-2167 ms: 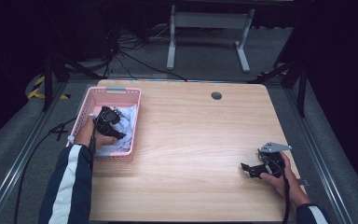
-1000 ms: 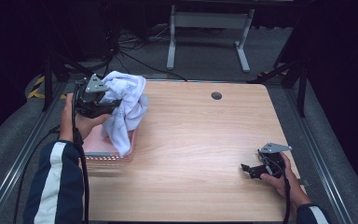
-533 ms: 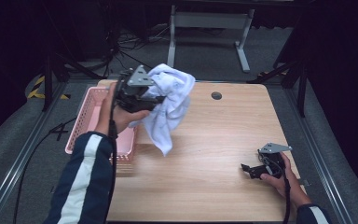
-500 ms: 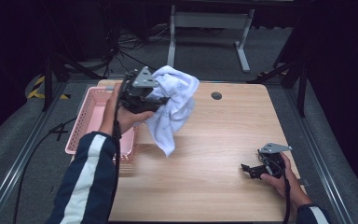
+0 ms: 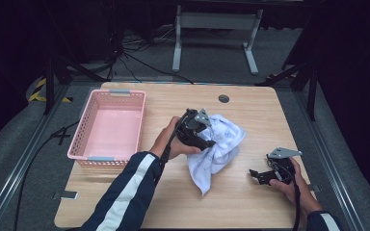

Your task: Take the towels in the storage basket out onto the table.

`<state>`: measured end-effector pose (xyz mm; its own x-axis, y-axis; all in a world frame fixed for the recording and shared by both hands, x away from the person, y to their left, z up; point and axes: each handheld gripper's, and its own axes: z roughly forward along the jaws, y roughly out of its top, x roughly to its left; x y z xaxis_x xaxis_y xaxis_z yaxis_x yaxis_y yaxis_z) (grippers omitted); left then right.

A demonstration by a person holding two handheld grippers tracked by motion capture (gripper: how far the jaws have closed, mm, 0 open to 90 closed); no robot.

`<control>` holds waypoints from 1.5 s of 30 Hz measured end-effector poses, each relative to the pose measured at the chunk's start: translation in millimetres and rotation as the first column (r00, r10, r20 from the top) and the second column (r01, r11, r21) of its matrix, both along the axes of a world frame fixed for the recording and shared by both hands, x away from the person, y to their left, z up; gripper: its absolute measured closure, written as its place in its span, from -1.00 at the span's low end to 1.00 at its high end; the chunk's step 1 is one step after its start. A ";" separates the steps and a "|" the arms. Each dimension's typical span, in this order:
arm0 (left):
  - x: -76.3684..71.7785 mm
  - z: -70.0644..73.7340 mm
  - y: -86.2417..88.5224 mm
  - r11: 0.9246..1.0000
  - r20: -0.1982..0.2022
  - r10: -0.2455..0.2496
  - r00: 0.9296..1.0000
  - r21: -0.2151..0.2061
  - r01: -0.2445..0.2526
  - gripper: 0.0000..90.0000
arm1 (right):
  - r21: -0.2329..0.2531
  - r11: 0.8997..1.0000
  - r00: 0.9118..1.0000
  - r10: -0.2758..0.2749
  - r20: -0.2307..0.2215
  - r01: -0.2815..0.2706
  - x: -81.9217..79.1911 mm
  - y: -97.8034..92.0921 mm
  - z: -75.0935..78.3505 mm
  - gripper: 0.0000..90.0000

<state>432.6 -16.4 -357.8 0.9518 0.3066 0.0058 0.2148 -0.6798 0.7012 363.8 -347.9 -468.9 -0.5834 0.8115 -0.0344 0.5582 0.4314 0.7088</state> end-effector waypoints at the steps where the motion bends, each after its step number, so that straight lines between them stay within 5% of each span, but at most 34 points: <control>1: -0.6 -3.7 -0.6 1.000 -0.009 0.015 1.000 -0.010 -0.015 -0.38 | 0.000 1.000 1.000 0.000 0.000 0.000 0.0 0.0 0.0 -0.99; 6: -15.5 7.6 19.4 0.991 0.025 0.054 0.998 -0.120 -0.051 -0.61 | 0.000 1.000 1.000 -0.001 0.000 0.001 -0.3 -0.1 0.0 -0.99; 9: -35.3 10.6 29.9 0.992 0.082 0.054 0.995 -0.120 -0.044 -0.62 | -0.004 1.000 1.000 -0.006 -0.008 0.006 -1.5 -1.7 1.9 -0.85; 11: -58.4 7.0 39.1 0.993 0.131 0.051 0.990 -0.109 -0.037 -0.58 | 0.003 1.000 1.000 -0.030 0.008 0.030 -3.0 -5.4 7.6 -0.41; 14: -78.5 -0.1 43.8 0.995 0.149 0.026 0.989 -0.101 -0.011 -0.49 | 0.044 0.999 0.999 -0.022 0.028 0.021 -4.7 -10.4 16.6 -0.64; 16: -97.3 -11.6 44.4 0.995 0.130 -0.027 0.991 -0.090 0.039 -0.45 | 0.096 0.995 0.997 -0.039 0.070 0.032 -6.5 -13.3 31.3 -0.44; 21: -126.1 -46.5 25.5 0.990 0.056 -0.134 0.989 -0.027 0.135 -0.28 | 0.160 0.987 0.991 0.001 0.132 -0.023 -6.5 4.1 64.5 -0.41; 23: -128.4 -61.7 17.1 0.985 0.017 -0.174 0.985 -0.017 0.174 -0.21 | 0.186 0.980 0.991 0.048 0.123 -0.071 -5.8 16.0 70.3 -0.39; 25: -129.4 -77.6 7.6 0.983 0.014 -0.177 0.984 0.048 0.176 -0.23 | 0.202 0.972 0.989 0.099 0.113 -0.120 -5.8 30.6 73.3 -0.40; 26: -128.3 -86.6 4.4 0.985 -0.003 -0.171 0.985 0.040 0.171 -0.23 | 0.206 0.969 0.988 0.117 0.103 -0.137 -5.8 37.0 74.0 -0.42; 28: -124.4 -97.9 1.1 0.985 0.014 -0.151 0.988 0.087 0.149 -0.24 | 0.200 0.965 0.985 0.157 0.075 -0.169 -6.2 52.5 73.1 -0.45; 29: -124.4 -97.9 1.1 0.985 0.014 -0.151 0.988 0.087 0.149 -0.22 | 0.200 0.965 0.985 0.157 0.075 -0.169 -6.2 52.5 73.1 -0.45; 30: -119.7 -102.0 2.5 0.988 -0.003 -0.138 0.990 0.073 0.138 -0.18 | 0.124 0.982 0.989 0.135 0.058 -0.142 -3.5 65.6 67.4 -0.43; 31: -116.3 -104.2 4.3 0.989 -0.026 -0.135 0.991 0.055 0.136 -0.18 | 0.124 0.982 0.989 0.135 0.058 -0.142 -3.5 65.6 67.4 -0.43; 33: -111.8 -104.7 8.9 0.990 -0.033 -0.131 0.991 0.037 0.133 -0.03 | 0.087 0.990 0.994 0.105 0.016 -0.106 5.4 76.2 54.2 -0.29; 36: -110.8 -103.0 11.6 0.987 -0.006 -0.149 0.989 0.062 0.149 0.13 | 0.061 0.993 0.995 0.103 0.004 -0.103 10.2 80.7 46.3 -0.11; 37: -108.8 -101.4 15.9 0.986 0.006 -0.156 0.988 0.069 0.155 0.52 | 0.027 0.994 0.994 0.105 -0.003 -0.105 14.6 82.5 40.5 0.23; 39: -107.4 -97.3 23.2 0.984 0.029 -0.144 0.989 0.110 0.140 0.72 | -0.001 0.993 0.993 0.117 0.021 -0.117 14.4 81.7 41.0 0.56; 42: -106.3 -91.3 35.1 0.985 0.037 -0.124 0.992 0.125 0.118 0.79 | -0.014 0.992 0.990 0.122 0.070 -0.122 9.3 74.9 51.0 0.73; 44: -103.8 -79.4 52.9 0.991 0.056 -0.103 0.993 0.097 0.097 0.80 | -0.007 0.994 0.990 0.111 0.086 -0.110 7.9 71.0 55.7 0.73; 45: -104.1 -66.4 73.7 0.999 0.053 -0.037 0.998 0.029 0.035 0.81 | 0.012 0.996 0.990 0.085 0.115 -0.086 5.7 61.9 65.1 0.73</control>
